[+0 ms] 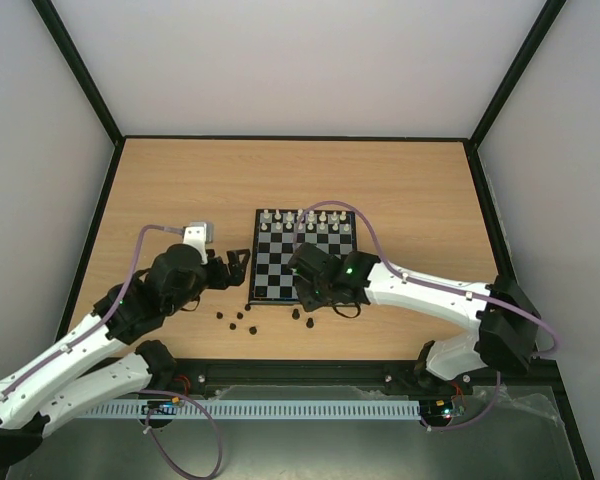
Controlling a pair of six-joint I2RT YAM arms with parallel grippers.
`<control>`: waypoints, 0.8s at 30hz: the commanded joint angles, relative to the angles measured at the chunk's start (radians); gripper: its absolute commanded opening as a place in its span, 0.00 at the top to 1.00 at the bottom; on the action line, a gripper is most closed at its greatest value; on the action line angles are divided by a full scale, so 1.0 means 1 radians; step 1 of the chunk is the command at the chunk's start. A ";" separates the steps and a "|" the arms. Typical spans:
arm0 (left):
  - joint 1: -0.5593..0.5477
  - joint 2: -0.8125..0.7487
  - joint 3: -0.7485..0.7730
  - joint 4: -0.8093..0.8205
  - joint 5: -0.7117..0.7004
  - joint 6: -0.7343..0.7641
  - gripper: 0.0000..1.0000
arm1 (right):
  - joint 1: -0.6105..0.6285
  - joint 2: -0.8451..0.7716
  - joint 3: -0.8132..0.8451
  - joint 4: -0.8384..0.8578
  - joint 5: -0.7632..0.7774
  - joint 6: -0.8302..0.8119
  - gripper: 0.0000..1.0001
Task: Set up the chess pieces on the board
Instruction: Place the chess piece on the chessboard.
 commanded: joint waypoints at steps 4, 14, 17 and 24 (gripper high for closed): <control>0.006 -0.057 0.031 -0.030 -0.036 -0.004 0.01 | -0.006 0.085 0.100 -0.057 0.010 -0.066 0.93; 0.006 -0.113 0.033 -0.038 -0.045 -0.005 0.01 | -0.016 0.202 0.197 -0.048 -0.013 -0.117 0.92; 0.007 -0.116 0.035 -0.042 -0.056 -0.004 0.01 | -0.021 0.244 0.224 -0.042 -0.026 -0.135 0.92; 0.007 -0.135 0.033 -0.049 -0.068 0.001 0.01 | -0.035 0.370 0.302 -0.048 -0.038 -0.164 0.92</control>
